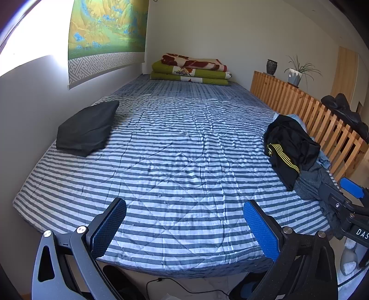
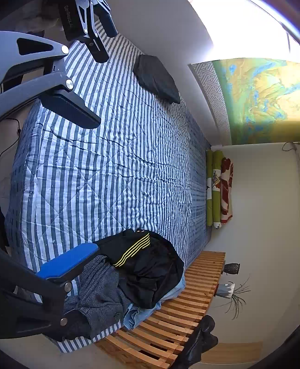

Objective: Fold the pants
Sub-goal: 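Move both tools toward the black jacket with yellow stripes, then grasp the black jacket's hem with the right gripper and lift it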

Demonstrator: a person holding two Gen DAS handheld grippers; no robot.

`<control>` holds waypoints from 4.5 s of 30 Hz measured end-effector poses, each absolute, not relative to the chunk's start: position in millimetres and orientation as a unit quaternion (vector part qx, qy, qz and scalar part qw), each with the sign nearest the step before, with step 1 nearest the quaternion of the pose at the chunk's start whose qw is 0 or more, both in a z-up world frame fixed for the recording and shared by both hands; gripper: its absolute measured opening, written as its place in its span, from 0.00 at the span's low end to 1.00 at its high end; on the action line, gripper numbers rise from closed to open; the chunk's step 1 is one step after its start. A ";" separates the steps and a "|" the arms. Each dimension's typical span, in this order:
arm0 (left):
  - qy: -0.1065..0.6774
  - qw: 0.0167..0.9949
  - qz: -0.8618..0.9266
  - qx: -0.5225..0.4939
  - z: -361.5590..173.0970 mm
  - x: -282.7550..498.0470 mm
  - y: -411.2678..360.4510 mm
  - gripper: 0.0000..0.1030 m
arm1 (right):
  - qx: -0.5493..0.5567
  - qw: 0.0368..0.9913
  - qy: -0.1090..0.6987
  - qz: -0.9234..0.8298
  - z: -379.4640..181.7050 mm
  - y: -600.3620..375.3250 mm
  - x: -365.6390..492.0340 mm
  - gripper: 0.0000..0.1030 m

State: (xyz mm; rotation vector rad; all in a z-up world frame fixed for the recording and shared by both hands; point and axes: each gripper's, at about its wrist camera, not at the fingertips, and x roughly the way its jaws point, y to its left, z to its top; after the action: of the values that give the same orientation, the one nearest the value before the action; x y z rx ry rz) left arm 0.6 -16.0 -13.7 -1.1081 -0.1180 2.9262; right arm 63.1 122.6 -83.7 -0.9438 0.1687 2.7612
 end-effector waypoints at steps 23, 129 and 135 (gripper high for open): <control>-0.038 0.012 0.933 -0.358 -21.1 -6.4 -6.0 0.99 | -0.321 0.115 0.057 0.938 -85.7 122.6 58.2 0.95; 0.001 0.042 0.910 -0.412 -81.5 -201.1 44.6 0.99 | -0.522 0.144 0.134 0.830 -212.8 417.9 -166.4 0.03; -0.003 0.028 0.919 -0.394 -59.4 -175.0 20.7 0.99 | -0.478 0.103 0.143 0.861 -172.1 377.7 -139.5 0.03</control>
State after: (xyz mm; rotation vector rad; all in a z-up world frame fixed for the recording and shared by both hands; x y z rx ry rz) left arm -175.0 20.7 -59.4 -1.2148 -0.0078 2.8356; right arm -139.5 377.7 -172.1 -1.4091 0.4209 2.5400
